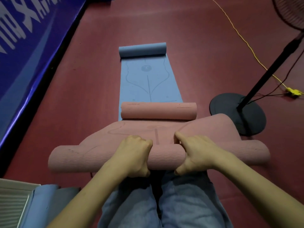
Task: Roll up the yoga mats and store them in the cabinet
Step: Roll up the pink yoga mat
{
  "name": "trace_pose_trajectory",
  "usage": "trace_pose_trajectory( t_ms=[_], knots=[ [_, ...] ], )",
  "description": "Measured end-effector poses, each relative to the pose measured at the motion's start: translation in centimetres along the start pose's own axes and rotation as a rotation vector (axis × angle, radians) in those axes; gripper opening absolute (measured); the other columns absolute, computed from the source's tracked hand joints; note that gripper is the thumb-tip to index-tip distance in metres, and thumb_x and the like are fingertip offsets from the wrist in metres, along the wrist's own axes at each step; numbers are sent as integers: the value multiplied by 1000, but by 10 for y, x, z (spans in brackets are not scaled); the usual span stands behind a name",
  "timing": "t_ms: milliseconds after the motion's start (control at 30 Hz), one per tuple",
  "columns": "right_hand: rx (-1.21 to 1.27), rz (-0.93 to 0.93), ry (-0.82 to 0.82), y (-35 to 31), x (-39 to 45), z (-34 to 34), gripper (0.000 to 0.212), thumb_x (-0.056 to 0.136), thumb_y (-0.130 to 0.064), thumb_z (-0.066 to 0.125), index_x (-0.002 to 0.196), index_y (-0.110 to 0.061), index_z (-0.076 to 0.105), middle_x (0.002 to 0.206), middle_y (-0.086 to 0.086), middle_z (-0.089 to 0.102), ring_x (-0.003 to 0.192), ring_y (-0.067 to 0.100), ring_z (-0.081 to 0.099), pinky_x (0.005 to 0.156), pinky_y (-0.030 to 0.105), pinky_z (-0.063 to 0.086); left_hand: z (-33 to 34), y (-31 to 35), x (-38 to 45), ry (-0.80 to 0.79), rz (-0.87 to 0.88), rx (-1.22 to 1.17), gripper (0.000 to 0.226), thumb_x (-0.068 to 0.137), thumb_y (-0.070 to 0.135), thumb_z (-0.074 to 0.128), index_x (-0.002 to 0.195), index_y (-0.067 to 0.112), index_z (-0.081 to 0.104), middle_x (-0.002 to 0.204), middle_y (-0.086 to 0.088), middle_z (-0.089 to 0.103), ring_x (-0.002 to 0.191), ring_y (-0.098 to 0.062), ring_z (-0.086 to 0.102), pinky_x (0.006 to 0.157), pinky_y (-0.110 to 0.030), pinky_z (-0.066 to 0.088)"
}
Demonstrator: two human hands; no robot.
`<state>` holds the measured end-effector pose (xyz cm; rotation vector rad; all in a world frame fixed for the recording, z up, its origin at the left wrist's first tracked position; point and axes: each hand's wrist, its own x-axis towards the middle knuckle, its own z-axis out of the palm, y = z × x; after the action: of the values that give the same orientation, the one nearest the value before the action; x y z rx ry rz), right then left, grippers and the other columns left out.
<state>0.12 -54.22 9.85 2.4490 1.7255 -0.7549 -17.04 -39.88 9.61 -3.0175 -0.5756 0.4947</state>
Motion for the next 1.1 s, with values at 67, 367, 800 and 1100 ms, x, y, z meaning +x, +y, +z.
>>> trace_pose_trajectory(
  t_ms=[67, 367, 800, 1100],
  knots=[
    [-9, 3, 37, -1, 0, 8, 77, 48, -73, 75, 100, -35, 33, 98, 3, 56, 93, 27, 47, 82, 39, 46, -2, -3, 4, -58, -10, -1, 56, 57, 52, 80, 100, 24, 57, 104, -3, 69, 95, -31, 64, 69, -34, 43],
    [-4, 21, 125, -6, -6, 9, 89, 46, -80, 71, 113, -33, 34, 104, -3, 59, 104, 25, 46, 89, 40, 43, -10, -9, 12, -128, -2, -73, 63, 54, 53, 84, 106, 25, 61, 102, -2, 68, 91, -29, 64, 66, -33, 43],
    [-174, -9, 76, -14, 11, 5, 83, 57, -60, 83, 115, -23, 36, 115, 3, 46, 100, 29, 55, 76, 36, 35, 18, -8, 5, 15, -79, -135, 75, 52, 65, 73, 111, 24, 53, 110, 4, 53, 102, -21, 45, 86, -35, 45],
    [-9, 14, -112, -6, 26, -38, 89, 49, -52, 92, 123, -23, 50, 119, -3, 63, 102, 24, 62, 86, 40, 55, 26, -1, -3, 192, -52, -31, 98, 29, 71, 88, 103, 18, 51, 92, 1, 63, 81, -24, 61, 63, -35, 46]
  ],
)
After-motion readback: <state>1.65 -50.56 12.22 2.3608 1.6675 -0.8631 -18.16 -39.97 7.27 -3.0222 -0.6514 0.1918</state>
